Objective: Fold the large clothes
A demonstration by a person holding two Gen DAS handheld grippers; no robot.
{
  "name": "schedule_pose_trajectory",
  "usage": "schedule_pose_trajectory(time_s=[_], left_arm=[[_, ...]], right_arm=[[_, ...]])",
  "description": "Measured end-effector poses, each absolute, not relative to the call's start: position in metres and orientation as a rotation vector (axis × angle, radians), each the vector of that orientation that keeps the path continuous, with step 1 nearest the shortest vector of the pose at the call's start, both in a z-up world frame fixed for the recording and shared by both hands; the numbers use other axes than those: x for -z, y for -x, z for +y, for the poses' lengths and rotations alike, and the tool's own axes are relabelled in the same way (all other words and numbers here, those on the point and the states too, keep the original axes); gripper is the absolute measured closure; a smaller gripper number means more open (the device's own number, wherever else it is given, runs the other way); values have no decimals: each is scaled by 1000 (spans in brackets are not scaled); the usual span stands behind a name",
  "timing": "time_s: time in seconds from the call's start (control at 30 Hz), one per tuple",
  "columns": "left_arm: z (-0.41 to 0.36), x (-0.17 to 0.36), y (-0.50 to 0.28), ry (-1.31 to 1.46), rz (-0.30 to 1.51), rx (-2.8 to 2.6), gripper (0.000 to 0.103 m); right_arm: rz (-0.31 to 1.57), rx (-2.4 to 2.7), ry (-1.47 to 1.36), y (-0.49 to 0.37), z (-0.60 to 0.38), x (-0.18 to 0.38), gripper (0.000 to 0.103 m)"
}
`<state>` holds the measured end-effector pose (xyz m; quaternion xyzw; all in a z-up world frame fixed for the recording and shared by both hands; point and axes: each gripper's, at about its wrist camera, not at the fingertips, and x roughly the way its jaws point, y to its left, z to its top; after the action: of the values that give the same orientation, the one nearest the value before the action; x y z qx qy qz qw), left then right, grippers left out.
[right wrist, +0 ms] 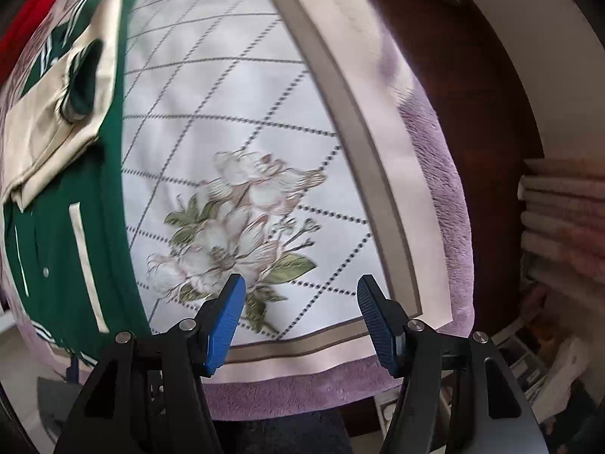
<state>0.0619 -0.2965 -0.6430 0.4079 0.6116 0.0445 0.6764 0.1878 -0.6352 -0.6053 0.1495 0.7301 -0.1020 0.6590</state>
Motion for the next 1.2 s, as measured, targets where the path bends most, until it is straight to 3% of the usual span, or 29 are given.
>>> schedule_pose_trajectory(time_s=[0.13,0.27,0.57,0.63,0.67,0.7,0.77,0.8,0.93,1.03,1.13,1.2], left_arm=[[-312,630,-55,-920,1331,-31,0],[-305,669,-58,-1002,1388,-62,0],[-268,654,-94,-884,1412,-201,1],[-260,651,-104,-849,1419,-199,9],[-258,646,-106,-821,1420,-194,34],[-256,641,-109,-792,1417,-191,65],[-250,626,-116,-739,1403,-198,87],[-246,618,-120,-703,1402,-206,87],[-230,594,-133,-590,1415,-217,90],[-225,584,-140,-562,1408,-218,91],[-221,579,-147,-542,1405,-209,91],[-219,575,-150,-527,1397,-202,91]], right_arm=[[1656,242,-398,-191,-651,609,39],[1647,250,-402,-203,-631,628,39],[1611,217,-460,-224,-632,635,39],[1601,182,-515,-234,-630,640,39],[1589,155,-545,-239,-629,643,39],[1562,99,-601,-249,-625,648,39],[1500,-47,-729,-270,-619,657,39],[1463,-126,-788,-283,-614,660,39],[1340,-328,-951,-336,-596,669,19],[1306,-429,-1030,-377,-576,680,18],[1395,-433,-1051,-413,-545,707,17],[1370,-414,-1043,-423,-533,708,23]])
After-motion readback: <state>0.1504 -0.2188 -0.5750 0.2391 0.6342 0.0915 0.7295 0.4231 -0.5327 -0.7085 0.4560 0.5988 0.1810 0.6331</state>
